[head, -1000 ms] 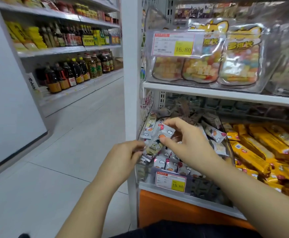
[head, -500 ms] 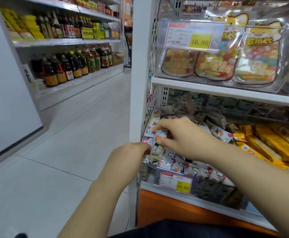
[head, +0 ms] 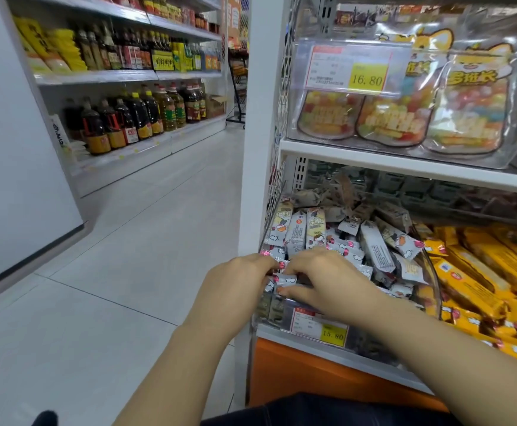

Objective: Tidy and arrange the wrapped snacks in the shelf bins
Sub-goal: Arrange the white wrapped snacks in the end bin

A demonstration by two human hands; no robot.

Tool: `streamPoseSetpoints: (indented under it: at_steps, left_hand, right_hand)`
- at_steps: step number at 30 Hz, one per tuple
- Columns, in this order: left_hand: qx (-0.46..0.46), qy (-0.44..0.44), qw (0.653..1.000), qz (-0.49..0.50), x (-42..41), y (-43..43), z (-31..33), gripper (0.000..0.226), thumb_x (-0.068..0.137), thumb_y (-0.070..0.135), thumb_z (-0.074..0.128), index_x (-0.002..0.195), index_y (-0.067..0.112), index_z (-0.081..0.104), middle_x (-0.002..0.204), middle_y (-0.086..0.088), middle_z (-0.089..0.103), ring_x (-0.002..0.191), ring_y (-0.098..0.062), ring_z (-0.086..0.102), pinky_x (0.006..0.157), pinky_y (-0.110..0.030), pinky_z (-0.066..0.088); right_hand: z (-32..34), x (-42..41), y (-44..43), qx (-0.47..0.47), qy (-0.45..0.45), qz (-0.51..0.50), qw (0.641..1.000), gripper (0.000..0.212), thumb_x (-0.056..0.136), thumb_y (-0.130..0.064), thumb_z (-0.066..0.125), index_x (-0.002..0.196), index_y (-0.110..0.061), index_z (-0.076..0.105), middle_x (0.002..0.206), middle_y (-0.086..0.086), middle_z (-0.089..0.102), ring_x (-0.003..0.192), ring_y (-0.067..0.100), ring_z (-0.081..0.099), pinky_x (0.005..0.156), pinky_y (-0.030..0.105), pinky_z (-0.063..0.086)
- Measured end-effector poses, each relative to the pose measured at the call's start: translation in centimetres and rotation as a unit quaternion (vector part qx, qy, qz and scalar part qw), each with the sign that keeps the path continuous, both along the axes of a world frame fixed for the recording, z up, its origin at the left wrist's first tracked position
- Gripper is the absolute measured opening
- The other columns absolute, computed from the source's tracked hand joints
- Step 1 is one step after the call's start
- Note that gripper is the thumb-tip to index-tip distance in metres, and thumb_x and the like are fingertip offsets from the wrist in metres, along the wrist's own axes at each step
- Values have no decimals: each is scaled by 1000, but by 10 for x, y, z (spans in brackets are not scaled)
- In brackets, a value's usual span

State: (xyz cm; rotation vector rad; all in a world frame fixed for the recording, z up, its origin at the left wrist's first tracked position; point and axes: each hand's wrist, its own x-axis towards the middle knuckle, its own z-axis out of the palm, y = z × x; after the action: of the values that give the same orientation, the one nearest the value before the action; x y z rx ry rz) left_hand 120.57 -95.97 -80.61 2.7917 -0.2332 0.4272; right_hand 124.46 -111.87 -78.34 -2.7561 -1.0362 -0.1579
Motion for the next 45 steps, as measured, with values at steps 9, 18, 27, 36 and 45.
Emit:
streamPoseSetpoints:
  at_steps: [9,18,27,36,45]
  left_hand:
    - [37,-2,998,-53,-5,-4,-4,33,100,25,40,124,40,57,119,15,60,111,-6,51,82,-19,36]
    - [39,1,999,-38,-2,-14,-3,32,99,19,43,127,31,55,128,10,55,116,-11,50,91,-27,43]
    - [-94,4,994,-52,17,-40,2,38,95,27,53,133,29,52,136,12,45,122,-10,42,96,-25,40]
    - [-28,-17,999,-34,24,-47,5,30,98,28,47,125,32,58,129,14,52,118,-13,43,92,-25,39]
    - [-31,-27,997,-68,29,-64,2,28,96,28,49,121,29,62,121,11,60,113,-13,49,91,-29,41]
  right_hand:
    - [-26,-11,-14,-21,-60,21,998,39,94,-16,38,126,-29,57,106,-5,61,99,20,51,85,35,31]
    - [13,5,-32,170,-24,-87,981,30,92,-19,56,122,-21,61,115,-6,60,89,3,53,82,15,38]
    - [13,59,-7,193,68,-221,954,57,91,-29,57,140,-14,34,137,14,45,123,30,46,101,38,39]
    - [24,58,-23,307,101,-231,918,63,80,-22,72,136,-14,43,131,3,54,117,21,51,90,23,38]
    - [28,22,-58,401,132,-186,887,59,81,-7,69,129,-22,39,96,-7,59,70,9,63,61,22,53]
